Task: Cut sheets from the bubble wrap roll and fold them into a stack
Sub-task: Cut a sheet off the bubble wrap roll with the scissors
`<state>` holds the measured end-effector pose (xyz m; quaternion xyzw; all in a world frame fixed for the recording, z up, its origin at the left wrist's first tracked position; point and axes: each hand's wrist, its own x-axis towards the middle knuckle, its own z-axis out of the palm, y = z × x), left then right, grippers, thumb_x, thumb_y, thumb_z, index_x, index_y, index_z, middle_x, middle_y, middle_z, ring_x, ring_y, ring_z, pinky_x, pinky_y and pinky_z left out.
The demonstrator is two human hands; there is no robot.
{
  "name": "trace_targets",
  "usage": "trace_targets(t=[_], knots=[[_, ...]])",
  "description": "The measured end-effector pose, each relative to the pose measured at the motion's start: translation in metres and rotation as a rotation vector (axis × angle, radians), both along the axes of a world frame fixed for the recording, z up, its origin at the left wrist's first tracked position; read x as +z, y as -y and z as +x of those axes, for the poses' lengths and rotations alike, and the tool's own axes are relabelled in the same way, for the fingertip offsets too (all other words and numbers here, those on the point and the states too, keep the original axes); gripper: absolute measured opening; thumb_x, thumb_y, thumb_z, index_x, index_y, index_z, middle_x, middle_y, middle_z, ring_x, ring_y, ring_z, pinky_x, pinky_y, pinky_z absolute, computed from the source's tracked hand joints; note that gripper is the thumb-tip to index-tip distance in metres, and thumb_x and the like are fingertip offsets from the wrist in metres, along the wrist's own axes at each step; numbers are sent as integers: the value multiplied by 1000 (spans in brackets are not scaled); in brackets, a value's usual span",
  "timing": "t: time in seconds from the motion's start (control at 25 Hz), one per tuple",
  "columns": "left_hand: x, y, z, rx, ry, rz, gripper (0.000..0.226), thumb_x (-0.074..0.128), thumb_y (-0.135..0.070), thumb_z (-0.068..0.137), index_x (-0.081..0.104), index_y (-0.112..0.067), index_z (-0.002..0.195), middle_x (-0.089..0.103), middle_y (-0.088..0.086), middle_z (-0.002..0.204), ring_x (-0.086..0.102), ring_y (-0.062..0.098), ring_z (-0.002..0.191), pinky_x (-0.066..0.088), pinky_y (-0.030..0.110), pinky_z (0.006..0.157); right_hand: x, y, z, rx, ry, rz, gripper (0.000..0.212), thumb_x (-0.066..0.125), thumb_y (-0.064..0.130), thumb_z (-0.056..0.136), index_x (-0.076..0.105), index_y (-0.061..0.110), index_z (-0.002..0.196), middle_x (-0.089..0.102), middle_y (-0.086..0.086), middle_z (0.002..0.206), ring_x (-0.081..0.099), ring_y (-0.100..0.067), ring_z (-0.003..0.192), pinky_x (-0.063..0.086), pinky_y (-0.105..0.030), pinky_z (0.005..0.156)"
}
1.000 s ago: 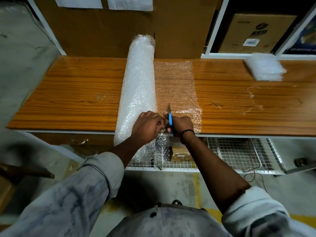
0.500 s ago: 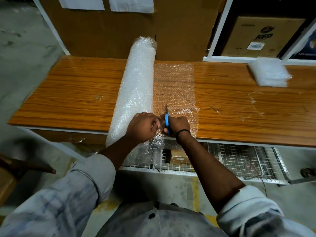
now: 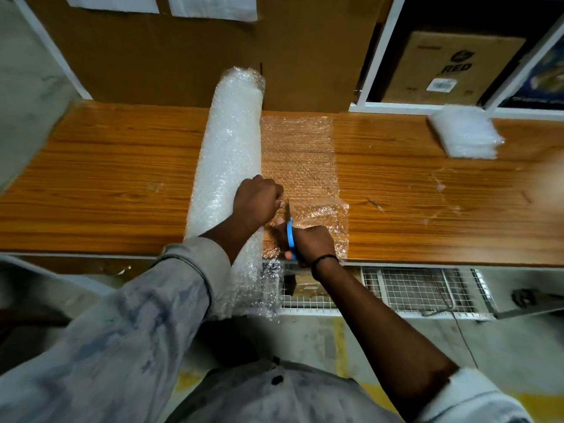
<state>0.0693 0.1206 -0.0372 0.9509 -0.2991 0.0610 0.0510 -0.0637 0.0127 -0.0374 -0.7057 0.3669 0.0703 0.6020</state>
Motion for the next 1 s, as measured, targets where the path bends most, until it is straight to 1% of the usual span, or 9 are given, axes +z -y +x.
trace_targets(t=[0.12,0.2,0.36,0.52,0.68,0.76,0.84,0.92,1.0], knots=[[-9,-1,0,-41,10,-22,14,64,-27,92,74,-23,99,72,1,105,63,27,99,45,38,81,6,1,6,17,11,22,37,83,38,79,73,3,77,73,-11,65,74,-25,58,46,-23,43],[-10,-3,1,-64,15,-11,14,62,-26,90,71,-23,100,69,0,106,61,26,100,43,39,83,13,1,14,-12,30,64,31,83,32,79,72,3,78,73,-13,71,73,-25,57,52,-26,47],[-14,-8,2,-84,-7,-53,15,63,-27,87,67,-22,100,68,0,105,60,27,100,43,40,83,12,-3,26,-63,48,104,49,82,40,76,74,-5,94,74,-18,82,70,-23,48,52,-25,48],[-15,-9,3,-82,-14,-99,14,59,-27,90,68,-22,100,68,0,106,60,26,99,44,40,84,9,-5,34,-102,69,53,48,84,39,80,73,-7,89,72,-16,73,67,-21,44,46,-21,41],[-14,-10,3,-82,-23,-120,15,65,-27,88,67,-24,102,68,-2,109,61,24,101,43,39,85,7,-2,33,-84,73,-20,47,83,44,82,71,0,70,63,-3,46,59,-10,33,37,-14,36],[-14,-11,3,-77,-26,-120,17,67,-25,87,67,-26,104,68,-3,110,61,23,102,43,38,86,4,-3,36,-69,60,-15,50,85,49,77,70,3,64,64,-4,46,62,-14,37,45,-18,41],[-14,-11,2,-73,-22,-130,17,66,-24,88,67,-25,105,68,-3,110,61,23,102,44,38,86,4,-5,40,-97,72,37,54,89,52,69,72,1,67,71,-12,57,69,-24,48,60,-35,53],[-13,-11,1,-76,-19,-152,16,62,-26,91,67,-22,105,69,-1,108,61,25,101,44,40,85,7,-8,43,-110,74,74,55,90,50,67,75,-2,77,74,-16,66,73,-30,56,65,-48,63],[-10,-13,0,-85,-10,-167,17,59,-24,92,68,-18,104,69,2,106,62,27,99,45,40,84,7,-6,47,-136,88,113,48,88,40,73,76,-5,84,75,-16,68,71,-30,54,63,-45,61]])
